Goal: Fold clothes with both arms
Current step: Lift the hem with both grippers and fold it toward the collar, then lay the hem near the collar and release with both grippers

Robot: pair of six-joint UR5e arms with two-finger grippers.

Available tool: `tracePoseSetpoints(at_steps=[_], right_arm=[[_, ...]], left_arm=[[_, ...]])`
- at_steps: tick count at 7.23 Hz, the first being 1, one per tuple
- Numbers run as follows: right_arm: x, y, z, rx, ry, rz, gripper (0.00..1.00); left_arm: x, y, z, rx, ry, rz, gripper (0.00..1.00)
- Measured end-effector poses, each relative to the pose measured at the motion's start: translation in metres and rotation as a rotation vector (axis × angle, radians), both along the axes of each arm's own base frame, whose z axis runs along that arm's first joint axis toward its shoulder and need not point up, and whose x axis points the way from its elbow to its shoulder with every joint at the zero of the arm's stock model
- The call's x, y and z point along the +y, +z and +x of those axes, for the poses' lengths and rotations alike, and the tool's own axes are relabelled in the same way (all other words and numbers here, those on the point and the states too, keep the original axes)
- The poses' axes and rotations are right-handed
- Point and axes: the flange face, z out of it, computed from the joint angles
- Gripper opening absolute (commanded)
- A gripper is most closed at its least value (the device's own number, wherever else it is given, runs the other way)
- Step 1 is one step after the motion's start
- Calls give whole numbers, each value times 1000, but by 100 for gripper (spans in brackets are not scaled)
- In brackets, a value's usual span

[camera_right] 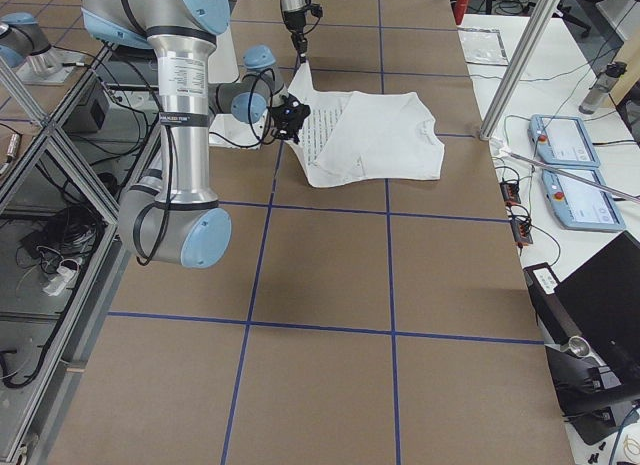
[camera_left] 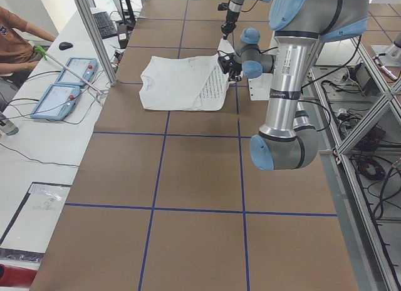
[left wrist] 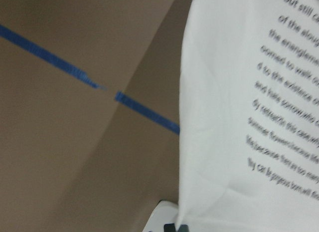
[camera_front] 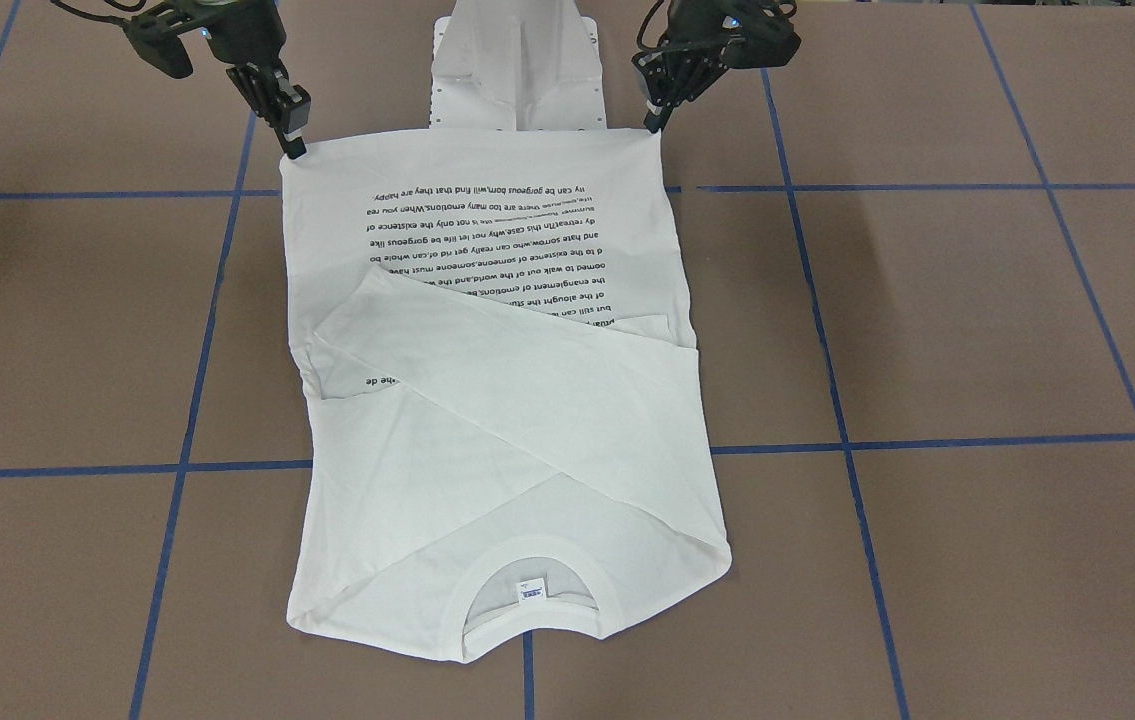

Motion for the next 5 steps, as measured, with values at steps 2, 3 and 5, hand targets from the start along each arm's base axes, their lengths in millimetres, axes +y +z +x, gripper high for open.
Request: tracePoseSetpoints(at_steps=[2, 3, 5], right_arm=[[-104, -1, -6, 56, -7, 38, 0], [-155, 4, -3, 97, -9, 61, 0], [-245, 12, -9, 179, -2, 81, 0]], left_arm=[[-89, 1, 15, -80, -80, 101, 0], [-131, 10, 18, -112, -115, 135, 0], [-203, 42, 28, -121, -184, 174, 0]])
